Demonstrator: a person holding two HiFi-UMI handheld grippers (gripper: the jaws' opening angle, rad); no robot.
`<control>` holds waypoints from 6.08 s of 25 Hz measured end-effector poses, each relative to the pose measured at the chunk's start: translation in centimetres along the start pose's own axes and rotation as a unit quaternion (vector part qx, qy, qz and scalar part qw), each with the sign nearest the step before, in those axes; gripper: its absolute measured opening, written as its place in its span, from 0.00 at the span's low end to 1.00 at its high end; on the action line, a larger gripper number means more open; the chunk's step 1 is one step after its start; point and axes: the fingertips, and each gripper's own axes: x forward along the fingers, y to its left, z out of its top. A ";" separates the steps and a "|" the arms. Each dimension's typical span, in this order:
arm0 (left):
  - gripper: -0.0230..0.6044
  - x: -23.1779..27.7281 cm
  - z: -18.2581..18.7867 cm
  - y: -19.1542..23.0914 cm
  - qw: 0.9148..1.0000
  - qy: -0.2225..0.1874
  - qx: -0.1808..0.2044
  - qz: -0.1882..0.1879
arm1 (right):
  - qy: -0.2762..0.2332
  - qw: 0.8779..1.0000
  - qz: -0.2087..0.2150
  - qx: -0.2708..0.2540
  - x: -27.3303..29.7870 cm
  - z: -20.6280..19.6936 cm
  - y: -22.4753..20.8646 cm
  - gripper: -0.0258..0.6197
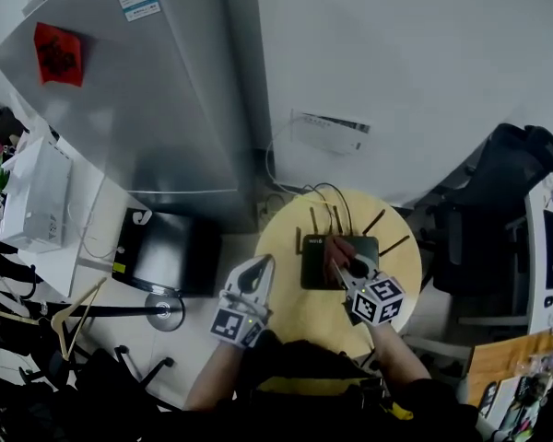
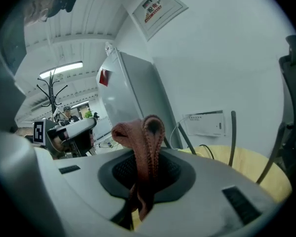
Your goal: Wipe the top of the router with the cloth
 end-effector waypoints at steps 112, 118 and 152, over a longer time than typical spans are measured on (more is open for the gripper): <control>0.03 1.5 -0.5 -3.6 0.997 0.018 0.005 -0.069 | 0.175 0.973 -0.133 -0.067 0.5 -7.6 -7.8 0.13; 0.03 -1.1 0.2 -1.5 0.999 0.013 0.010 -0.031 | 0.184 0.980 -0.058 -0.048 4.4 -8.1 -2.3 0.13; 0.03 -1.4 -2.2 -3.5 0.998 0.047 0.000 -0.040 | 0.346 0.927 -0.137 -0.052 3.5 -17.7 -8.3 0.13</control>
